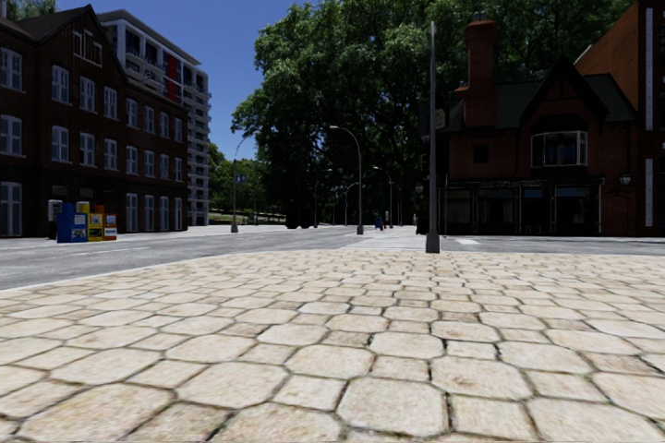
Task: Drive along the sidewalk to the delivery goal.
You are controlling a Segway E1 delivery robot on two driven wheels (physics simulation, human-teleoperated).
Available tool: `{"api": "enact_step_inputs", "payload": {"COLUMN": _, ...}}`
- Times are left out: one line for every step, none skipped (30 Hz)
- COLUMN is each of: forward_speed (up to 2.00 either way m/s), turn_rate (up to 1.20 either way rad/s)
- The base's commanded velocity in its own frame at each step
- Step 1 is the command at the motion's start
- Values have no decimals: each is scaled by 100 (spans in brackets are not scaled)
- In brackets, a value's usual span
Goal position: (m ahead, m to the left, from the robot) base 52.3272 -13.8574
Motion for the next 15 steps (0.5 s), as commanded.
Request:
{"api": "enact_step_inputs", "payload": {"forward_speed": 200, "turn_rate": 0}}
{"api": "enact_step_inputs", "payload": {"forward_speed": 200, "turn_rate": 0}}
{"api": "enact_step_inputs", "payload": {"forward_speed": 200, "turn_rate": 0}}
{"api": "enact_step_inputs", "payload": {"forward_speed": 200, "turn_rate": 0}}
{"api": "enact_step_inputs", "payload": {"forward_speed": 200, "turn_rate": 0}}
{"api": "enact_step_inputs", "payload": {"forward_speed": 200, "turn_rate": 0}}
{"api": "enact_step_inputs", "payload": {"forward_speed": 200, "turn_rate": 0}}
{"api": "enact_step_inputs", "payload": {"forward_speed": 200, "turn_rate": 0}}
{"api": "enact_step_inputs", "payload": {"forward_speed": 200, "turn_rate": 0}}
{"api": "enact_step_inputs", "payload": {"forward_speed": 200, "turn_rate": 0}}
{"api": "enact_step_inputs", "payload": {"forward_speed": 200, "turn_rate": 0}}
{"api": "enact_step_inputs", "payload": {"forward_speed": 200, "turn_rate": 0}}
{"api": "enact_step_inputs", "payload": {"forward_speed": 200, "turn_rate": 0}}
{"api": "enact_step_inputs", "payload": {"forward_speed": 200, "turn_rate": 0}}
{"api": "enact_step_inputs", "payload": {"forward_speed": 200, "turn_rate": 0}}
